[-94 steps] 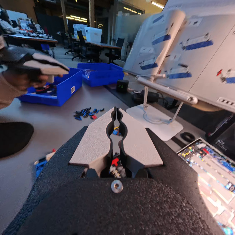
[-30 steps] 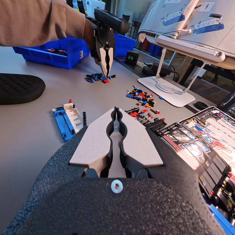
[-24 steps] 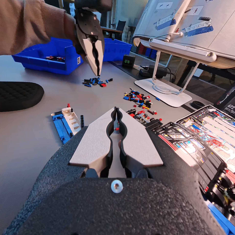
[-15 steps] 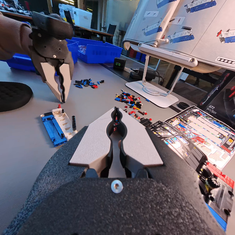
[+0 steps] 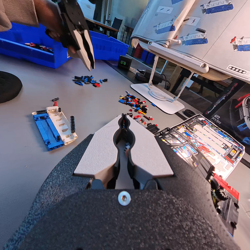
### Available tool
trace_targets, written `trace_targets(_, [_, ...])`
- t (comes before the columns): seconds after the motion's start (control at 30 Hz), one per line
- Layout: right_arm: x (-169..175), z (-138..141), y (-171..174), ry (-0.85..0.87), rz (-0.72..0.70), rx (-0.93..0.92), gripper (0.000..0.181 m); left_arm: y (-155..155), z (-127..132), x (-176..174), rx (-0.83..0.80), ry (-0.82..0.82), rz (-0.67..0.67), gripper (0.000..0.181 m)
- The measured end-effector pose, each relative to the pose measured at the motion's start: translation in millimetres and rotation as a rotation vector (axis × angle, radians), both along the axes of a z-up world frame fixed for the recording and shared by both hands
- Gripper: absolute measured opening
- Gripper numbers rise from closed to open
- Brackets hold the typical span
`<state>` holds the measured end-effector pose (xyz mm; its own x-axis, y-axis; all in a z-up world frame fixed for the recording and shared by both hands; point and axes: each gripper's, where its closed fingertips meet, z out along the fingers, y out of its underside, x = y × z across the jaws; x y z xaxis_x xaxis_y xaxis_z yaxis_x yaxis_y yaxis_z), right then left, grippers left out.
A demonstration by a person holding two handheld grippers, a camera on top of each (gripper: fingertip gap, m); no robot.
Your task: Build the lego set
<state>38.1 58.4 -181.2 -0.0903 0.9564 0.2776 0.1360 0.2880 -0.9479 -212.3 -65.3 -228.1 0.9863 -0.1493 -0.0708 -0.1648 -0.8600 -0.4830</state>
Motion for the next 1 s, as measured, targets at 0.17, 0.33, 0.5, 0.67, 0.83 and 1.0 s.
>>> trace_targets(0.17, [-1,-1,1,-0.006,0.008,-0.03,0.0,10,-17,-10,-0.121,0.008,0.002,0.013])
trace_targets(0.33, [0,-2,-2,-0.01,0.022,-0.028,0.0,21,-34,-14,-0.196,0.052,-0.042,0.011])
trace_targets(0.5, [1,-1,-1,-0.009,0.022,-0.033,0.0,27,-45,-9,-0.248,0.028,-0.065,0.01])
trace_targets(0.67, [1,-1,1,-0.009,0.02,-0.043,0.0,28,-43,-7,-0.257,0.022,-0.076,0.01])
trace_targets(0.83, [1,-2,-1,-0.017,0.022,-0.037,0.0,19,-46,-7,-0.275,0.008,-0.102,0.013])
trace_targets(1.0, [0,-4,0,-0.024,0.022,-0.045,0.0,15,-45,-8,-0.275,0.0,-0.11,0.013])
